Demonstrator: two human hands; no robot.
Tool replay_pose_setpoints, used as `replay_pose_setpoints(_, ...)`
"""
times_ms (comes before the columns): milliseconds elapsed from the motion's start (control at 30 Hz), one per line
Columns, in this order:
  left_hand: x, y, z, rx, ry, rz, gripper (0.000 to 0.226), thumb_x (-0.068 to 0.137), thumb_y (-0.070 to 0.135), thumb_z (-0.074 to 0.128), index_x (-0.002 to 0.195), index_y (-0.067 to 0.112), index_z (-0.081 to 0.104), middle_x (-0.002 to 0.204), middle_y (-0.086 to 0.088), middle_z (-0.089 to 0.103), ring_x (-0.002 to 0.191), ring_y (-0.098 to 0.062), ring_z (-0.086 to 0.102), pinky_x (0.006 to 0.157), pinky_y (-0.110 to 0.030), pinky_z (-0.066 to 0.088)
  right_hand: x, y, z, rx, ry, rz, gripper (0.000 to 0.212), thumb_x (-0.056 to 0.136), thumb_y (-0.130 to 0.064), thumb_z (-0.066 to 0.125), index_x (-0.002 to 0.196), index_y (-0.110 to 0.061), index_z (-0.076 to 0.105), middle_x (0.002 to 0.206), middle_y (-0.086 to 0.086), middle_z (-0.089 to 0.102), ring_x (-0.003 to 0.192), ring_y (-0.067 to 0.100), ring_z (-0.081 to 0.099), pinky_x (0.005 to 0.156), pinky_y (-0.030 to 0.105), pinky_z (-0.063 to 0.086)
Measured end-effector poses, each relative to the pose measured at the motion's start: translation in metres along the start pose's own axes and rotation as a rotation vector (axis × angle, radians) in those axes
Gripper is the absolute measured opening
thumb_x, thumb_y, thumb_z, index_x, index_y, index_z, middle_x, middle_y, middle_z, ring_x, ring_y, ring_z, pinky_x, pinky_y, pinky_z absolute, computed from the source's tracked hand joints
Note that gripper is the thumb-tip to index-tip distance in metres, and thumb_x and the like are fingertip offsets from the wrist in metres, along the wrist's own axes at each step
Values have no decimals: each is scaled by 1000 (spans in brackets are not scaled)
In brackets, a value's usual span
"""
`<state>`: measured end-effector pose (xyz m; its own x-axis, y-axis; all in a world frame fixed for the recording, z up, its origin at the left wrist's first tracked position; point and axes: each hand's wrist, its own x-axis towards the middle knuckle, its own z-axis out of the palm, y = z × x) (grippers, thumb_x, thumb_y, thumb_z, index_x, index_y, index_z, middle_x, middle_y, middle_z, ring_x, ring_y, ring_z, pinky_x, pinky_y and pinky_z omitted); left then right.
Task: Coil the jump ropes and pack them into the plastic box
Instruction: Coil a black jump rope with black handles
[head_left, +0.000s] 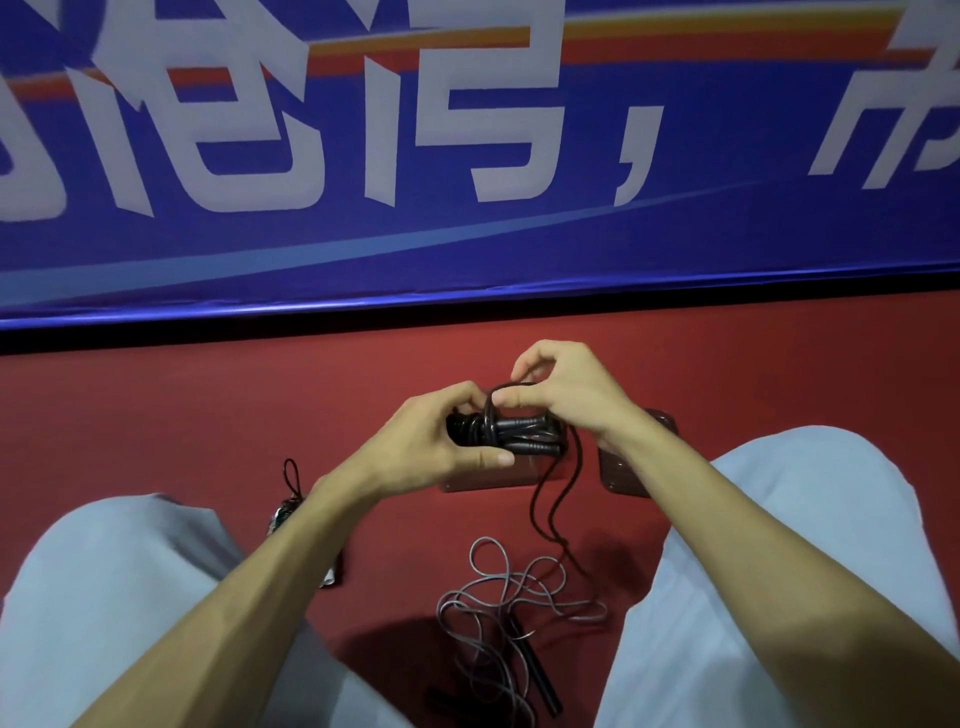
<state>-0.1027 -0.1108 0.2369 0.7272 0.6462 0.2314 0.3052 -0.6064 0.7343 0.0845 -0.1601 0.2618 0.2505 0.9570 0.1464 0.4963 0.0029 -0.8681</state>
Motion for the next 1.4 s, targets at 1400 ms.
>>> replay_pose_setpoints(1400,9,-24,-2,534,-177,-108,35,85,37,72,116,30,57,86,10,46,85,-20,51,72,-38,42,-17,-6,1,-847,-276,-604,27,95,-15,52,115,-29,65,105,-8,66,101,18,61,70,32,42)
